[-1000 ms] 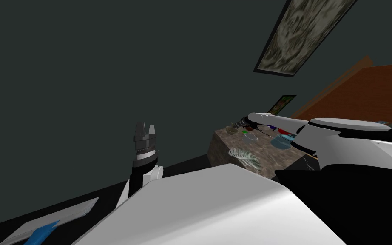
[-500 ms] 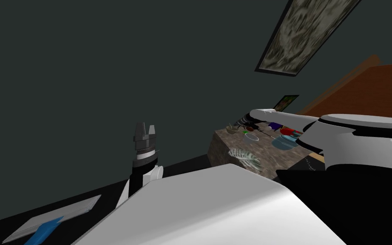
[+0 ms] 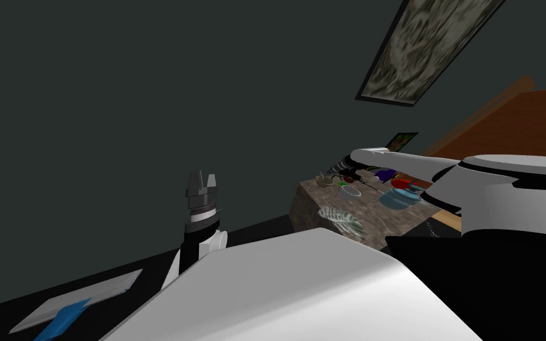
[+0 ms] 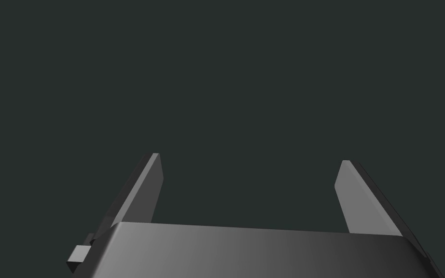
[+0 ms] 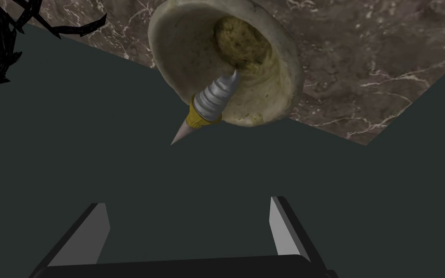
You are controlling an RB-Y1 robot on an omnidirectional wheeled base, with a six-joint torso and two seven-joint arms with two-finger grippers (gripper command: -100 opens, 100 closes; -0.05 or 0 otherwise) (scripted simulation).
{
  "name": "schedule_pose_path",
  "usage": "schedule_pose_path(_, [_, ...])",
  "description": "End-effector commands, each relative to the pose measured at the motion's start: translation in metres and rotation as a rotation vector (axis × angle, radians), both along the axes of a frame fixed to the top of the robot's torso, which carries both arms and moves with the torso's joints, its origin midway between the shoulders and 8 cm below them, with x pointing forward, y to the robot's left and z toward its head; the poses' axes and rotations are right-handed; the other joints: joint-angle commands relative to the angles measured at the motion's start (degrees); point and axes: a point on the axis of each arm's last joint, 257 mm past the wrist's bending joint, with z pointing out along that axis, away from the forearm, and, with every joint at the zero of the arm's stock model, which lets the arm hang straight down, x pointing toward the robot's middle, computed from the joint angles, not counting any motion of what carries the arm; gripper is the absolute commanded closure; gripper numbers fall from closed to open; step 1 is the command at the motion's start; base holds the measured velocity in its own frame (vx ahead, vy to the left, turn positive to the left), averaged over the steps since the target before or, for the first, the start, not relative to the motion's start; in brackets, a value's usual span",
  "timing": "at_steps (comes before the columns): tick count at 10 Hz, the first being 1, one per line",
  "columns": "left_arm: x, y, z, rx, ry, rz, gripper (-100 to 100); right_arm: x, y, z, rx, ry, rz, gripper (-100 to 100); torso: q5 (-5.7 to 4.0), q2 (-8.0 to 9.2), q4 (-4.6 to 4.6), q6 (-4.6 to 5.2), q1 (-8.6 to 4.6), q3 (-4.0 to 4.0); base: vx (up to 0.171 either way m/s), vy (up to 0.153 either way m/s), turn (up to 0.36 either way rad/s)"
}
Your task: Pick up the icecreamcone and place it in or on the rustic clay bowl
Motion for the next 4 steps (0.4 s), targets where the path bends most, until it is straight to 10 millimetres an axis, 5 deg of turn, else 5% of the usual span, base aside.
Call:
schedule_pose_path(1, [0.0,0.0,0.0,0.0,0.0,0.0,0,0.0,0.0,0.0,0.0,0.0,0.0,0,0.0,0.0,0.0,0.0,0.0,0.0,0.0,0.0,0.0])
schedule_pose_path(4, [0.0,0.0,0.0,0.0,0.0,0.0,0,0.0,0.0,0.0,0.0,0.0,0.0,0,0.0,-0.01,0.0,0.0,0.0,0.0,0.0,0.0,0.0])
